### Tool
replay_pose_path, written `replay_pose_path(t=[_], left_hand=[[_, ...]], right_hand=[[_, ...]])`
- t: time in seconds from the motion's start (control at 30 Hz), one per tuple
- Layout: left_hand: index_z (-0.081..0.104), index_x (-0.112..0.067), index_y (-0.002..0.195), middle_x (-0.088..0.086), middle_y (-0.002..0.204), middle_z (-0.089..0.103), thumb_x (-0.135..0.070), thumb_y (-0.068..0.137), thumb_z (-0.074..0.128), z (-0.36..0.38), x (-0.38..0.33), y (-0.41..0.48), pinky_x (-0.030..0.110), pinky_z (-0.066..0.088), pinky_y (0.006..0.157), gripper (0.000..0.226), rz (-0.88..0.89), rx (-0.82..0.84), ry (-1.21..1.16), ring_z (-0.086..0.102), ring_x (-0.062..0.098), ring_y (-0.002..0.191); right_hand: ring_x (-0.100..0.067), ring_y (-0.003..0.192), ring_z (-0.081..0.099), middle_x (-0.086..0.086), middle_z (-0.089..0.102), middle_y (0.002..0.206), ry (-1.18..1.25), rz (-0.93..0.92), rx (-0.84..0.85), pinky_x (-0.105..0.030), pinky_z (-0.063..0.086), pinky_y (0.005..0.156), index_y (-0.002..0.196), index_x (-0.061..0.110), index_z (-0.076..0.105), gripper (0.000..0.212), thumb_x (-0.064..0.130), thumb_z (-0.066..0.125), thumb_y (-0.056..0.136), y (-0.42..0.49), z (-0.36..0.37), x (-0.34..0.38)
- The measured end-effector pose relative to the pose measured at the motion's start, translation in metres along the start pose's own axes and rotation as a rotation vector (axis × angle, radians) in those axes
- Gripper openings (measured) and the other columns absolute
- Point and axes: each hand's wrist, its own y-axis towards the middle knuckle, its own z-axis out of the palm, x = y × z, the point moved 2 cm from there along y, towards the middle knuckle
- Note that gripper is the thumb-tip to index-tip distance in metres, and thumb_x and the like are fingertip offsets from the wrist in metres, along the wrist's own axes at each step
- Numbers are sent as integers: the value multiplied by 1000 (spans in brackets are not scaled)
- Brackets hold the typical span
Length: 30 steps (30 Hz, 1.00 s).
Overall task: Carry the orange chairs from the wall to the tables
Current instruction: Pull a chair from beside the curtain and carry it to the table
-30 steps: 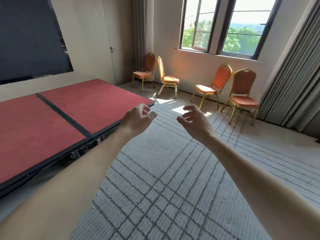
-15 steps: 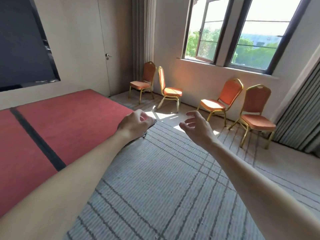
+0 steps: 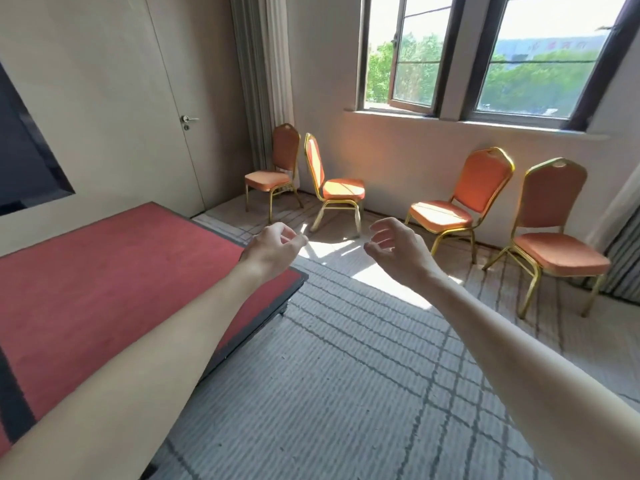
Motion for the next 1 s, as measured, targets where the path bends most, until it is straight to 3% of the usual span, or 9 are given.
replay_pose_path(t=[0.2, 0.43, 0.8, 1.0], left_hand=[[60, -30, 108, -8, 106, 63, -56, 89, 53, 4, -24, 154, 38, 52, 86, 32, -15, -52, 22, 60, 18, 99], [60, -30, 106, -6, 107, 63, -55, 89, 52, 42, 6, 355, 40, 51, 88, 32, -96, -88, -43, 59, 20, 101], [62, -25, 102, -6, 102, 63, -50, 88, 56, 89, 32, 693, 35, 46, 82, 29, -164, -138, -213, 58, 19, 101], [61, -25, 106, -7, 104, 63, -49, 89, 56, 103, 31, 841, 33, 41, 77, 30, -169, -123, -165, 56, 17, 99]], right_hand=[[-11, 94, 65, 7, 68, 101, -17, -14, 18, -36, 55, 86, 118, 21, 61, 33, 31, 68, 88, 171, -8, -23], [-3, 91, 64, 9, 67, 103, -66, -66, 137, -15, 48, 71, 122, 24, 57, 36, 34, 66, 89, 361, 44, -86], [-11, 97, 64, 10, 68, 105, -184, -11, 234, -33, 53, 84, 124, 28, 54, 39, 40, 63, 87, 677, 133, -182], [-6, 92, 64, 10, 67, 103, -178, -60, 229, -35, 53, 87, 121, 28, 55, 36, 38, 64, 88, 836, 163, -210]])
